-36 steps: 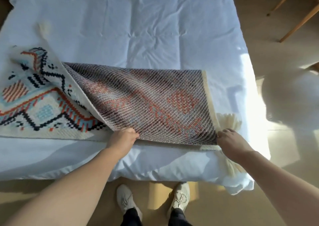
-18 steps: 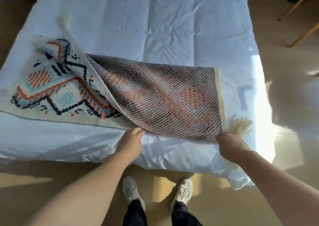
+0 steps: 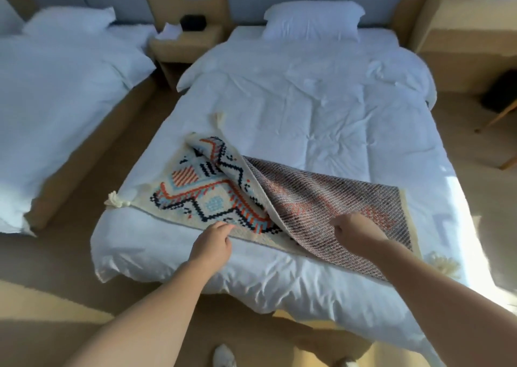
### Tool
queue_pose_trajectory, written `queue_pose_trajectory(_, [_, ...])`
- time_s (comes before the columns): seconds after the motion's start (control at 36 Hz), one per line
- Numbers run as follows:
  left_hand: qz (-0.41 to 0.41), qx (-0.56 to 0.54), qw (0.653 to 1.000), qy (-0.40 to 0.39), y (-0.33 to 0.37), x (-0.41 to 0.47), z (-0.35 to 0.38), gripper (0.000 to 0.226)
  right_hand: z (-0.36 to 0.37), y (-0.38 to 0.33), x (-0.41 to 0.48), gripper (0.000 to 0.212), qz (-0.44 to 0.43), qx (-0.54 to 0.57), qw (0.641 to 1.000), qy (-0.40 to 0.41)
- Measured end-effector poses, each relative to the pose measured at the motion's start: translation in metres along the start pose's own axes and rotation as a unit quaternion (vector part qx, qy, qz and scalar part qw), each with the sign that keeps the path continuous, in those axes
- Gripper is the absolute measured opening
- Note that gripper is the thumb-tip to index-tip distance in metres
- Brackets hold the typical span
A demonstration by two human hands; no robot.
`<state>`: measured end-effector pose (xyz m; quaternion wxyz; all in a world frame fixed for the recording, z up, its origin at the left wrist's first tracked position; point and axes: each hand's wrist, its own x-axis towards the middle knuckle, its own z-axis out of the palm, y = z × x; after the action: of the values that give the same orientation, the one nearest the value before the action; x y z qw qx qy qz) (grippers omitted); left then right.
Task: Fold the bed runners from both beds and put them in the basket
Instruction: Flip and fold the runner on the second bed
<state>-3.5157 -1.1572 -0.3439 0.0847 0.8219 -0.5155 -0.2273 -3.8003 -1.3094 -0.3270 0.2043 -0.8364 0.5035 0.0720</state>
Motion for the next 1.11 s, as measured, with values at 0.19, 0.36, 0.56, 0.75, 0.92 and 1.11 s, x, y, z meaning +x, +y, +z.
queue_pose_trajectory(0.19, [0.021, 0.016, 0.999, 0.021, -0.096, 0.005, -0.077, 0.043, 0.004, -0.124, 0.022, 0.015, -0.015, -0.005, 1.000, 0.013])
queue_pose_trajectory(0.36, [0.039, 0.012, 0.998, 0.039, -0.143, 0.016, -0.119, 0.039, 0.007, -0.194, 0.040, 0.024, -0.046, 0.005, 0.999, 0.008])
queue_pose_trajectory(0.56, [0.043, 0.009, 0.998, 0.036, -0.162, 0.054, -0.134, 0.043, 0.006, -0.215, 0.074, 0.029, -0.033, -0.001, 0.999, 0.001])
queue_pose_trajectory(0.75, [0.042, 0.030, 0.998, 0.021, -0.166, 0.098, -0.139, 0.042, 0.007, -0.220, 0.136, 0.038, -0.001, 0.039, 0.999, -0.005])
queue_pose_trajectory(0.92, [0.048, 0.030, 0.998, 0.021, -0.183, 0.147, -0.152, 0.042, 0.004, -0.231, 0.188, 0.041, 0.023, 0.059, 0.998, -0.012])
queue_pose_trajectory(1.11, [0.071, 0.034, 0.996, -0.036, -0.222, 0.240, -0.152, 0.044, 0.008, -0.256, 0.266, 0.042, 0.082, 0.088, 0.992, -0.026])
